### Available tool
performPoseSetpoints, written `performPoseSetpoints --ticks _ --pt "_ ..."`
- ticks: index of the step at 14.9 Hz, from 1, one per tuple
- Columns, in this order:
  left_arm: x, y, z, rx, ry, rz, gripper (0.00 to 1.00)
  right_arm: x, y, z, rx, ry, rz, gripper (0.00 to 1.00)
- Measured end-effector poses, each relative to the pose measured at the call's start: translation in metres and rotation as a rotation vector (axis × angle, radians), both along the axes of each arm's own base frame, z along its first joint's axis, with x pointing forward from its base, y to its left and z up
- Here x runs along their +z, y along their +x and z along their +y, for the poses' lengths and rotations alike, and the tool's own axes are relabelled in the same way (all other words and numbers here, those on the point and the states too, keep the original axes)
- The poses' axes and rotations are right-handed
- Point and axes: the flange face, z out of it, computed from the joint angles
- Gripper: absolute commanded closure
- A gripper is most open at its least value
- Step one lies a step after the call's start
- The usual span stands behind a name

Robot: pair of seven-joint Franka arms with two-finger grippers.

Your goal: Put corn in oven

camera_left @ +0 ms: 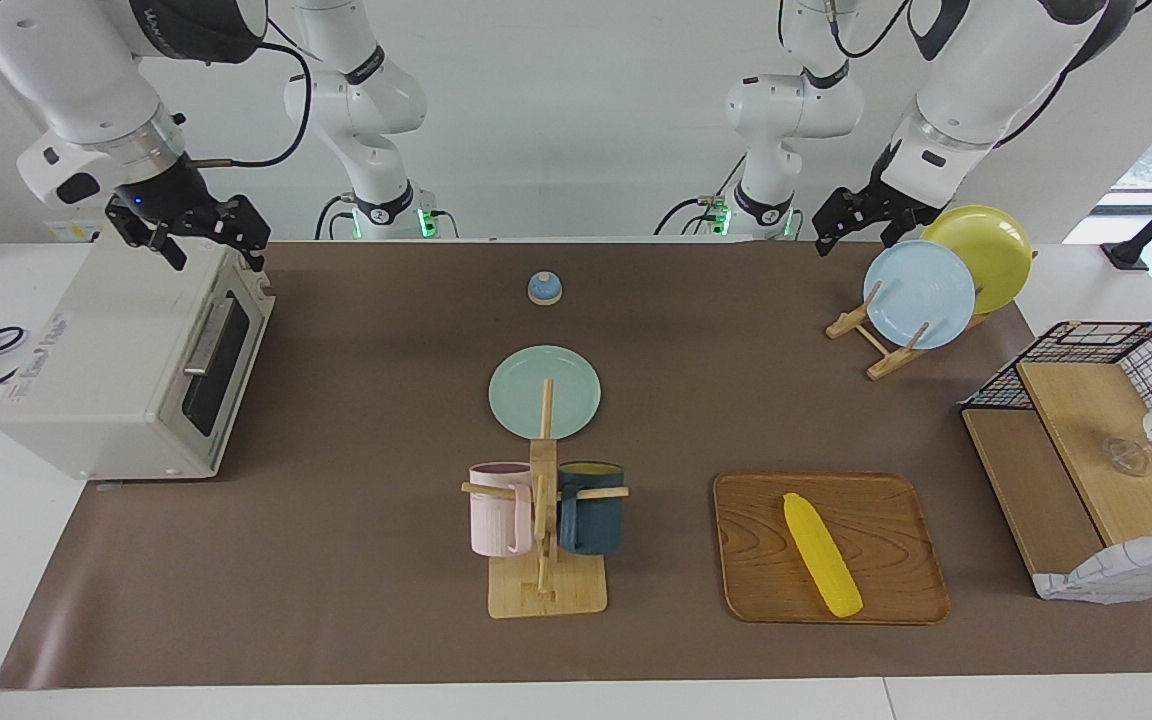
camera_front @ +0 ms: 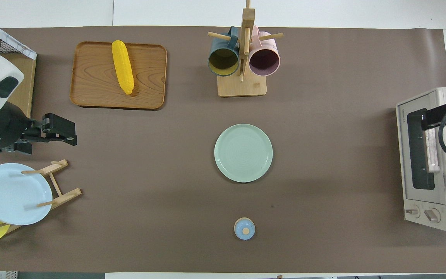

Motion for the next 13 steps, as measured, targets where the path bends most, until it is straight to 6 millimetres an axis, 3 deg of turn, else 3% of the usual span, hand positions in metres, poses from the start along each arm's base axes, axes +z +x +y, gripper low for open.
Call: performPoseSetpoints --ticks 9,13 --pt "0.002 0.002 0.001 0.004 -0.005 -0.018 0.00 0.000 0.000 0.000 0.000 0.000 0.000 0.00" --pt "0.005 0.018 0.005 0.028 -0.025 -0.119 0.00 -0.002 -0.002 0.000 -0.001 0.001 0.020 0.00"
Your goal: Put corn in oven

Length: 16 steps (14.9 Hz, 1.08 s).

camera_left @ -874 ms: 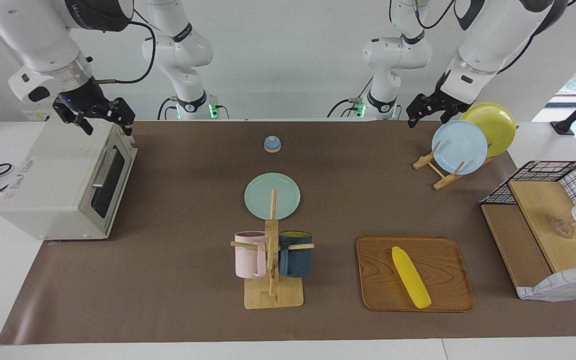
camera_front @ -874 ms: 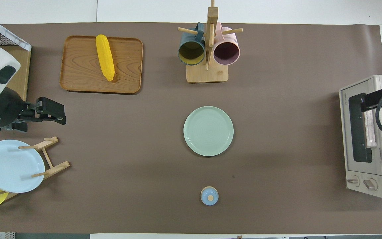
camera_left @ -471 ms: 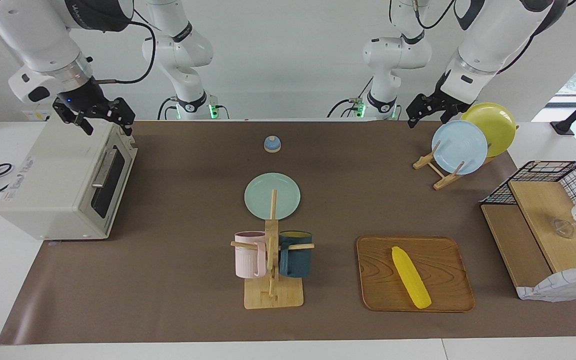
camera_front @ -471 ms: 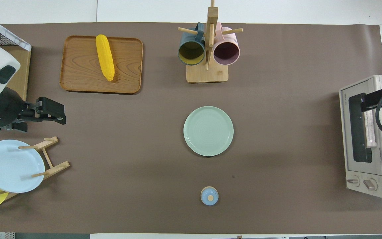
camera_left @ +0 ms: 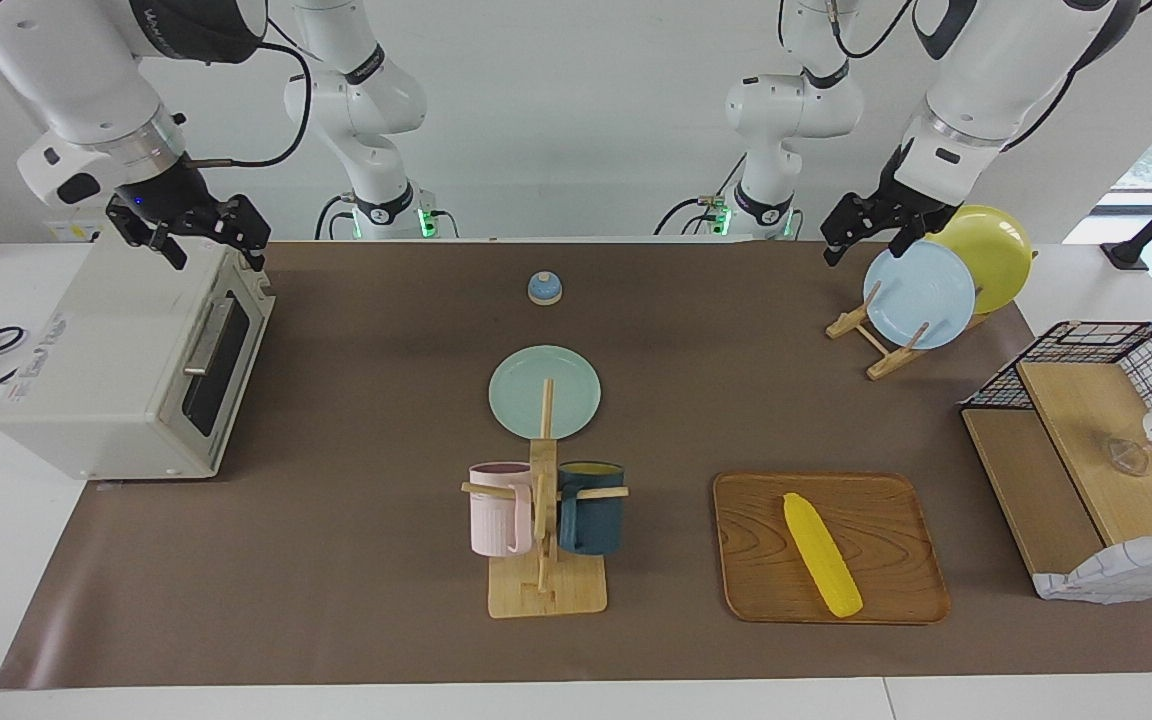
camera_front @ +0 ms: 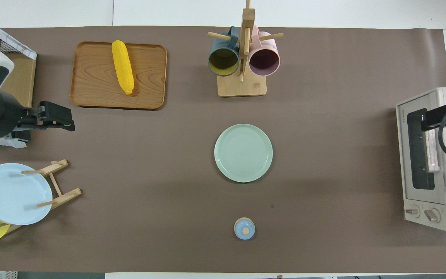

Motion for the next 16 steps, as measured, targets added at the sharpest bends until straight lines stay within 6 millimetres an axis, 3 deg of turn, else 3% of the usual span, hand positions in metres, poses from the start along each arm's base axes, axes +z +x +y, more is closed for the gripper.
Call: performPoseSetpoints --ticks 1,2,3,4,9,13,14,16 --pt "-0.004 0.005 0.001 0.005 -0.002 -0.008 0.00 -0.001 -0.001 0.000 0.000 0.001 0.010 0.00" --pt "-0.012 0.012 0.001 0.008 -0.003 -0.008 0.00 -0.001 -0.002 0.000 -0.001 0.001 0.015 0.18" --pt "-0.024 0.022 0.000 0.010 -0.004 -0.008 0.00 -0.002 -0.002 -0.002 -0.004 0.001 0.017 0.77" --pt "-0.042 0.036 -0.002 0.012 -0.004 -0.001 0.00 -0.004 -0.004 -0.004 -0.005 0.002 0.022 1.00" --pt "-0.149 0.136 -0.016 0.014 -0.002 0.039 0.00 -0.016 -0.011 -0.006 0.021 0.009 0.046 1.00" --pt "-0.234 0.192 -0.039 -0.013 0.010 0.033 0.00 -0.022 -0.015 -0.007 0.022 0.007 0.046 1.00" --pt "-0.248 0.201 -0.042 -0.012 0.008 0.028 0.00 -0.025 -0.016 -0.008 0.020 0.005 0.043 1.00" --pt "-0.256 0.213 -0.043 -0.008 0.001 -0.006 0.00 -0.036 -0.014 -0.014 0.012 -0.001 0.016 1.00"
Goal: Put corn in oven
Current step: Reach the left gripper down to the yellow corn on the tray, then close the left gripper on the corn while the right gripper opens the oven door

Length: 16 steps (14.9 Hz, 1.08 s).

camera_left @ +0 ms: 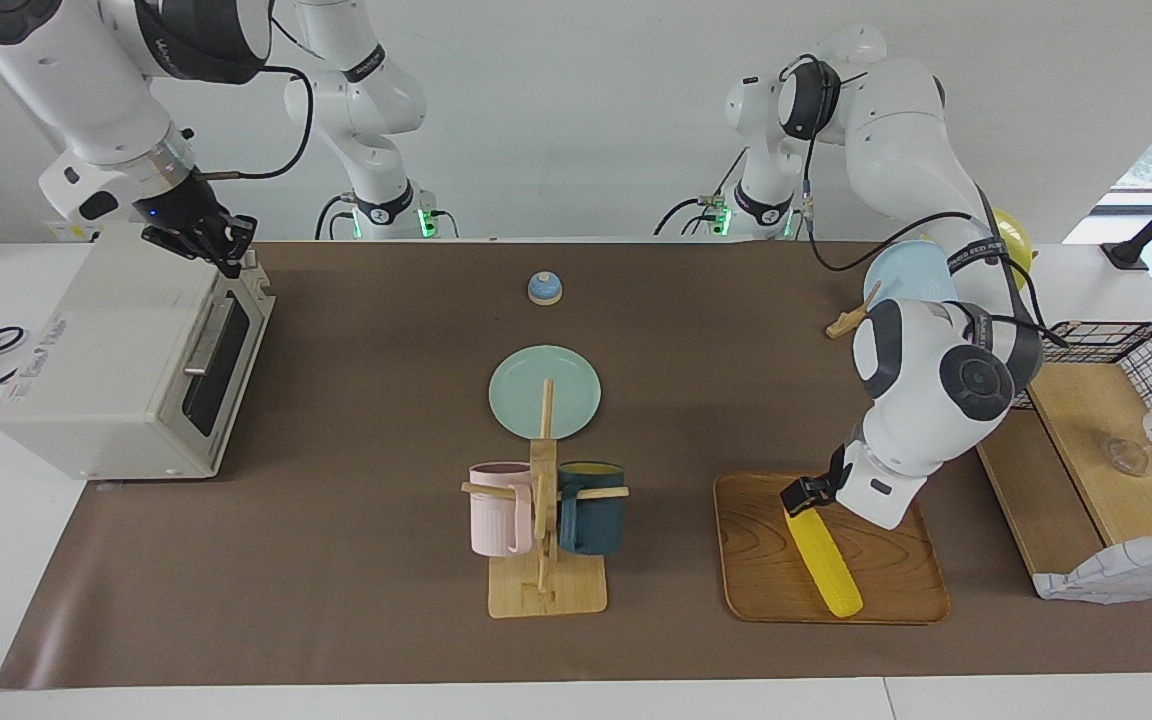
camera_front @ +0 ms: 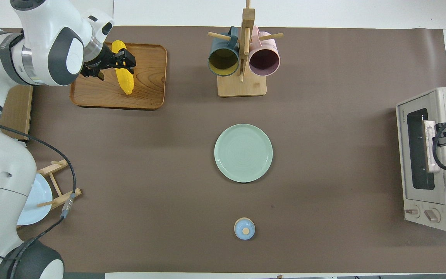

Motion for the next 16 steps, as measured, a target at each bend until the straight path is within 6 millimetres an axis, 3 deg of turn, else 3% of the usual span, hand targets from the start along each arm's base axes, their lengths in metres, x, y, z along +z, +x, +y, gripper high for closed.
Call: performPoseSetpoints --ticks 5,8,11,13,16 --pt "0.003 0.010 0.005 -0.013 0.050 -0.074 0.00 -0.033 -0.001 -0.013 -0.076 -0.011 -0.067 1.00" --pt "-0.017 0.016 0.004 -0.021 0.066 -0.090 0.00 -0.058 -0.008 -0.015 -0.128 -0.043 -0.044 1.00" --pt "-0.038 0.020 0.003 -0.022 0.064 -0.097 0.00 -0.070 -0.014 -0.044 -0.185 -0.071 -0.037 1.00" --pt "-0.043 0.022 0.002 -0.021 0.061 -0.107 0.00 -0.080 -0.019 -0.057 -0.211 -0.071 -0.031 1.00" --pt "-0.049 0.023 0.003 -0.020 0.060 -0.113 0.00 -0.089 -0.020 -0.059 -0.214 -0.070 -0.028 1.00"
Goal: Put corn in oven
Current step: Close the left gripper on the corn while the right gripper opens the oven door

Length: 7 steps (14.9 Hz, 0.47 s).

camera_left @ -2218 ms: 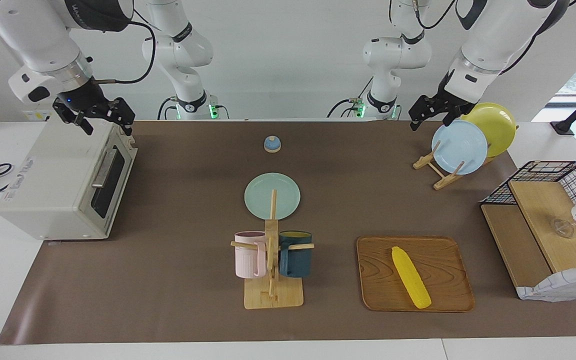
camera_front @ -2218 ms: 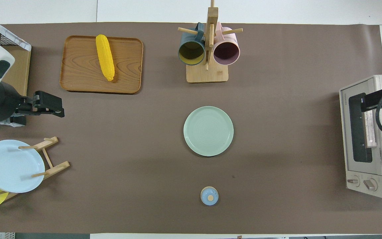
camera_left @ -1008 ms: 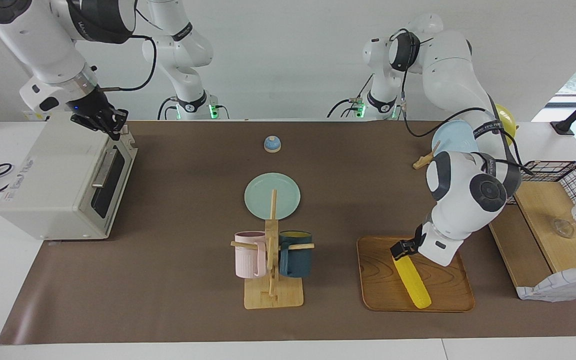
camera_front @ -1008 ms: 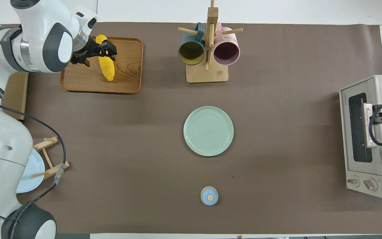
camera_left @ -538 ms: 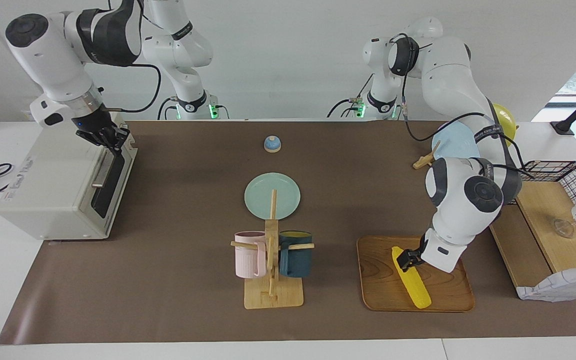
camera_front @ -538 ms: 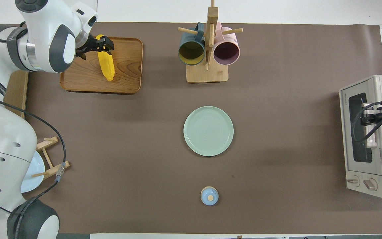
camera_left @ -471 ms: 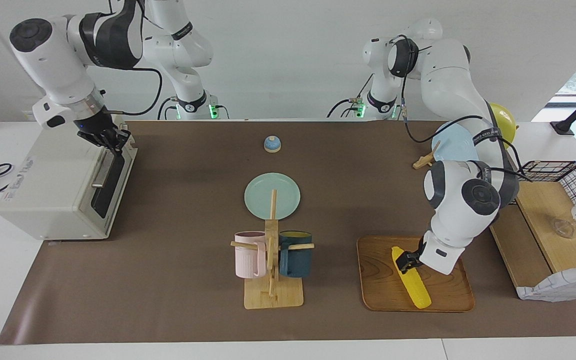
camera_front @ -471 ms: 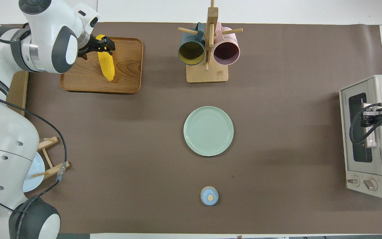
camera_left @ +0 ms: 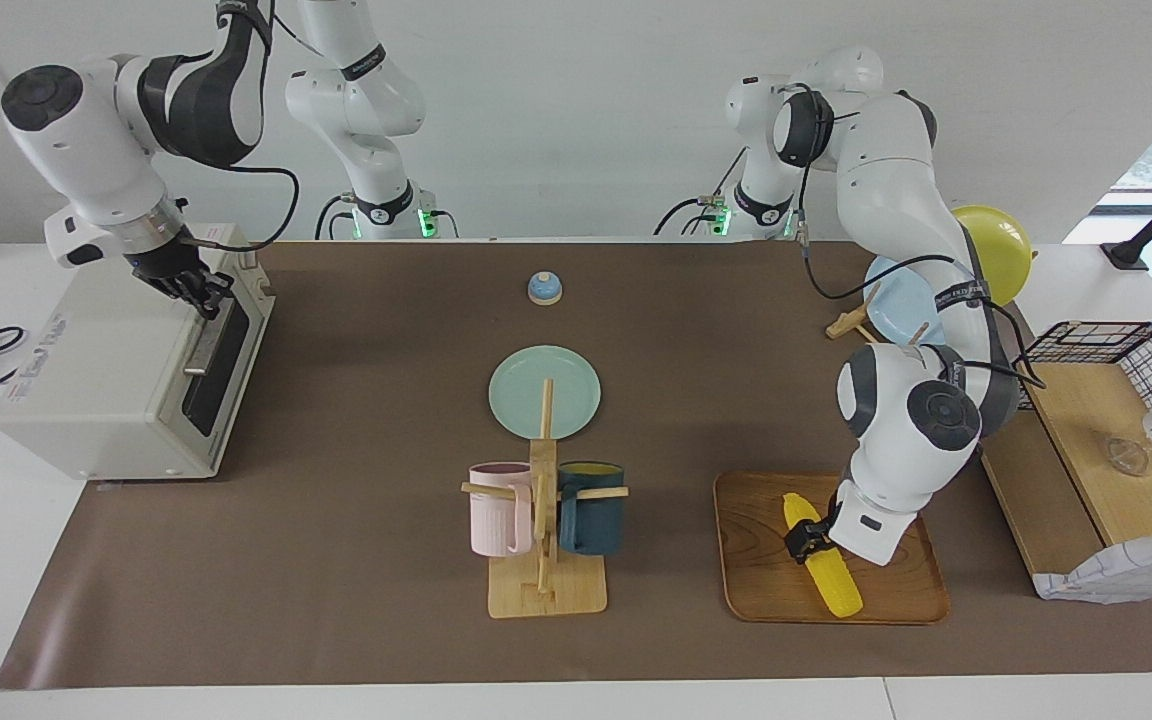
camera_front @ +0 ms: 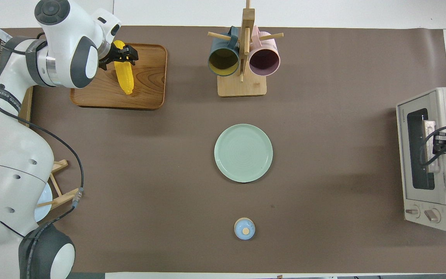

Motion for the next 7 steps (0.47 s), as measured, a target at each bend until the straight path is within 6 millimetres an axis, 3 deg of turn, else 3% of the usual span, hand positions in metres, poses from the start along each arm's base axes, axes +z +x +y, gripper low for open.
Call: performPoseSetpoints --ticks 1,3,5,7 --pt "-0.001 0.000 0.000 0.000 0.000 -0.002 0.00 -0.002 0.000 0.000 -0.001 0.000 0.002 1.00" --pt "-0.004 0.002 0.000 0.001 -0.003 -0.014 0.14 -0.005 -0.001 -0.006 -0.007 -0.001 -0.002 1.00" --pt "-0.008 0.003 0.003 0.004 -0.003 -0.018 0.50 -0.011 -0.003 -0.011 -0.012 0.000 0.002 1.00" --pt "-0.010 0.004 0.006 0.008 -0.003 -0.020 0.75 -0.015 -0.004 -0.011 -0.013 0.002 0.011 1.00"
